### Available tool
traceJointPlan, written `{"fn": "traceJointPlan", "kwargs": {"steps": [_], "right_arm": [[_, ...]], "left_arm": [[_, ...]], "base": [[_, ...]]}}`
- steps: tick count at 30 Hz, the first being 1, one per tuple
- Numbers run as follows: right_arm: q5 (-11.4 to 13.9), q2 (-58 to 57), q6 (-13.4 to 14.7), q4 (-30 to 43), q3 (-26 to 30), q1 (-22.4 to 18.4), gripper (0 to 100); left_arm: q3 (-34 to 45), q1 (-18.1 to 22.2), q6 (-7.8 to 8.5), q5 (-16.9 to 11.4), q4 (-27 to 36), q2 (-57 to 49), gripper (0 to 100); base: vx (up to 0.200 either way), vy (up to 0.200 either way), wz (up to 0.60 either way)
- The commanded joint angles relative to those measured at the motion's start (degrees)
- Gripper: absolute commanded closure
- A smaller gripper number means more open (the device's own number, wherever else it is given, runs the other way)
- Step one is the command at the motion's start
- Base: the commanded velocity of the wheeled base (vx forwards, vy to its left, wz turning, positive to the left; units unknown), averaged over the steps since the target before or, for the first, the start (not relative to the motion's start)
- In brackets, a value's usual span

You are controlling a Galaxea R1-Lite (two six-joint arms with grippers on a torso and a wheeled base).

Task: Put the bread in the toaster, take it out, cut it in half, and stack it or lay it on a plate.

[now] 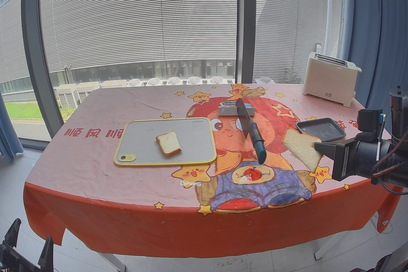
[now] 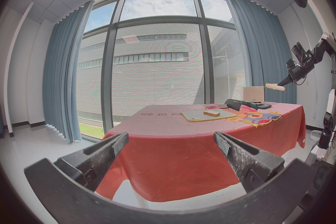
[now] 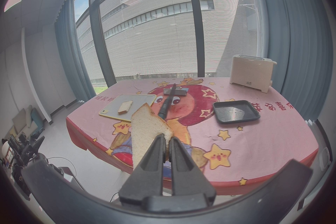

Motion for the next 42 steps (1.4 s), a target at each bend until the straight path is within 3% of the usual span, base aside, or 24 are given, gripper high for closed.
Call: {"fn": "traceJointPlan", "kwargs": {"steps": [1,17,23,29,37,41,42], "right_arm": [[-0.08,0.14,0.01,-0.02,0.05,0.01,100],[0.01,1.46,0.36,-0.1,-0.3,-0.7,100],[-0.25,3.83,0.54,-5.38,0.32,-2.81,100],[-0.25,4.36,0.54,-5.64,0.76,-2.81,100],[-0.25,5.68,0.71,-5.73,0.58,-2.89,100],[-0.16,7.35,1.85,-5.82,0.05,-2.89,100],[-0.25,8.58,4.14,-5.82,-1.0,-2.98,100]], "left_arm": [[1.01,0.0,-0.02,0.0,-0.02,-0.93,0],[1.01,0.0,-0.02,-0.26,-0.02,-0.93,0],[1.01,0.0,-0.02,-0.18,-0.02,-0.93,0],[1.01,0.0,-0.02,-0.09,-0.02,-0.93,0],[1.01,0.0,-0.11,-0.09,-0.02,-0.93,0],[1.01,0.0,-0.11,-0.09,-0.02,-0.93,0],[1.01,0.0,-0.02,-0.18,-0.02,-0.93,0]], "base": [[0.0,-0.2,0.0],[0.0,-0.2,0.0],[0.0,0.0,0.0],[0.0,0.0,0.0],[0.2,0.0,0.0],[0.2,0.0,0.0],[0.0,0.0,0.0]]}}
